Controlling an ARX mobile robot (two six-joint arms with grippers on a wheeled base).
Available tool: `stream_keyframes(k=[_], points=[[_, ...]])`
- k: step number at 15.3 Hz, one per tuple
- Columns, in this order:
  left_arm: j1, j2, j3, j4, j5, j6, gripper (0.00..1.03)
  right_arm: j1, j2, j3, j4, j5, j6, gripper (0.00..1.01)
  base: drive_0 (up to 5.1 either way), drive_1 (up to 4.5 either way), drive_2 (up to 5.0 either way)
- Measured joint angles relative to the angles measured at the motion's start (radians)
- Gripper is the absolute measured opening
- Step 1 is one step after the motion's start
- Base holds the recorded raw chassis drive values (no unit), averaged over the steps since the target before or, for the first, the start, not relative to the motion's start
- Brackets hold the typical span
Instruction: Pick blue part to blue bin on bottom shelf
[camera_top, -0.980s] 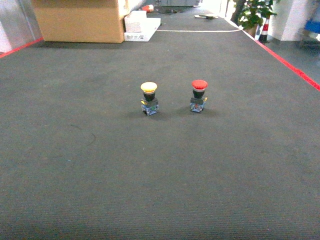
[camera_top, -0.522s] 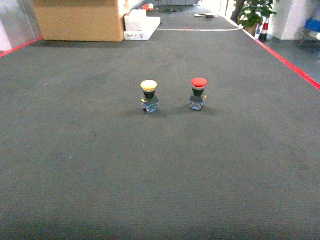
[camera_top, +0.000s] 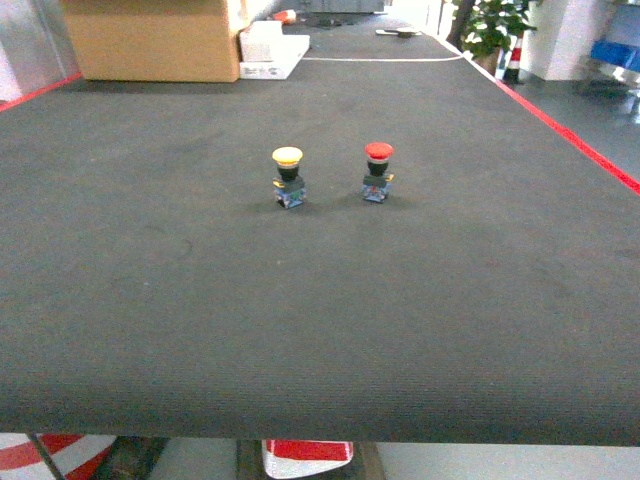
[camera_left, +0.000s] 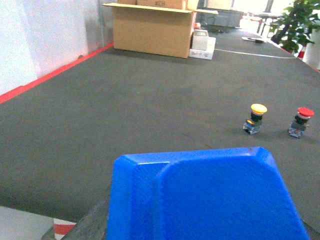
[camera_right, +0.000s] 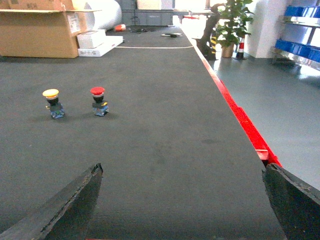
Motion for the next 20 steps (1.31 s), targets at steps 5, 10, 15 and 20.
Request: stream_keyframes(k=[5,10,15,20], points=[[-0.002,0.0,0.0,0.0,0.001,0.0,0.44,0.0,0.0,0.0,0.001,0.001,0.0,0.98,0.0,0.0,0.0],[-0.002,0.0,0.0,0.0,0.001,0.0,0.44,0.0,0.0,0.0,0.001,0.001,0.0,0.98,0.0,0.0,0.0],[-0.003,0.0,0.0,0.0,0.001,-0.001,0.44,0.0,0.0,0.0,0.001,0.001,0.0,0.98,-1.6,-1.55,-1.6],[-0.003,0.0,0.0,0.0,0.001,-0.001,0.44,0.0,0.0,0.0,0.001,0.001,0.0,0.98,-1.7,-1.71,-1.7]])
